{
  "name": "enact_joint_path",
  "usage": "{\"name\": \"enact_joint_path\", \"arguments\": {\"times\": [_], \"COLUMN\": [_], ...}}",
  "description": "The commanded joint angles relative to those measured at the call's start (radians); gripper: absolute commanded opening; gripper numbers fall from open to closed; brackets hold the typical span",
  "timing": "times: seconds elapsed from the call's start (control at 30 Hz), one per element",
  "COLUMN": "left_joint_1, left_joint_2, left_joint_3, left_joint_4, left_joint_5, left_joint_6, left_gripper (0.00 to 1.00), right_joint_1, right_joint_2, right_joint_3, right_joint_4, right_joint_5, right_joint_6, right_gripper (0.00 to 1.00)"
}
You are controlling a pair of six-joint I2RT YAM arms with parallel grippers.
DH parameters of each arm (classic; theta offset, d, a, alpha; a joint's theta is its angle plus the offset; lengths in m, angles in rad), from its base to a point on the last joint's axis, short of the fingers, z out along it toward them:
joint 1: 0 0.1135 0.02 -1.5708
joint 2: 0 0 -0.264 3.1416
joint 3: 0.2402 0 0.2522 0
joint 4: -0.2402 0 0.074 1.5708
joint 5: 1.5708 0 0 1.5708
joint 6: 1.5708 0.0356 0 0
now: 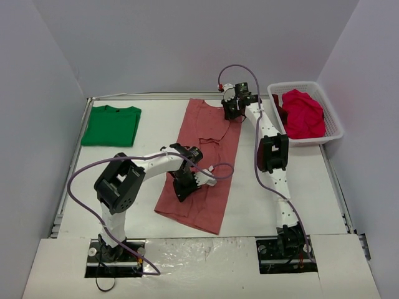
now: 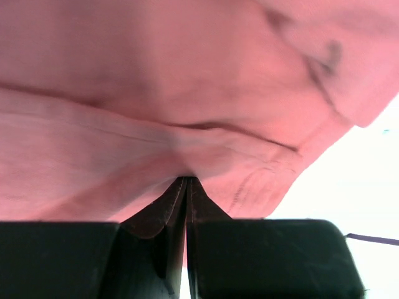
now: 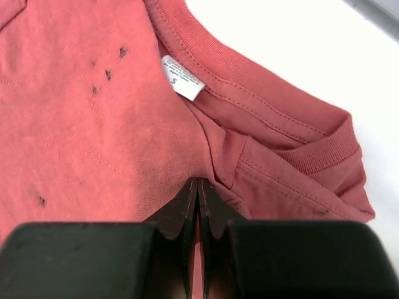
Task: Fold and stack the t-shirts
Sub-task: Rotate the tshirt 90 degrees
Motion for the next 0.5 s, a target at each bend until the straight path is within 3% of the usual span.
{"name": "enact_joint_path", "arguments": {"times": [0.0, 0.37, 0.47], "left_joint_1": [-0.023, -0.084, -0.11], "left_joint_2": [-0.013, 0.077, 0.089], "left_joint_3": [0.016, 0.162, 0.209], "left_joint_4": [-0.015, 0.003, 0.027], "left_joint_5": [0.134, 0.323, 0.318], "left_joint_6": [0.012, -0.019, -0.046], "left_gripper": [0.02, 0.02, 0.02], "right_joint_1": [0.009, 0.05, 0.052], "right_joint_2": [0.022, 0.038, 0.036], "right_joint_3": [0.054, 0.059, 0.062], "right_joint_4": [0.065, 0.094, 0.102], "right_joint_5": [0.009, -0.001, 0.014], "right_joint_6": [0.027, 0.008, 0.005], "right_gripper": [0.0, 0.03, 0.0]}}
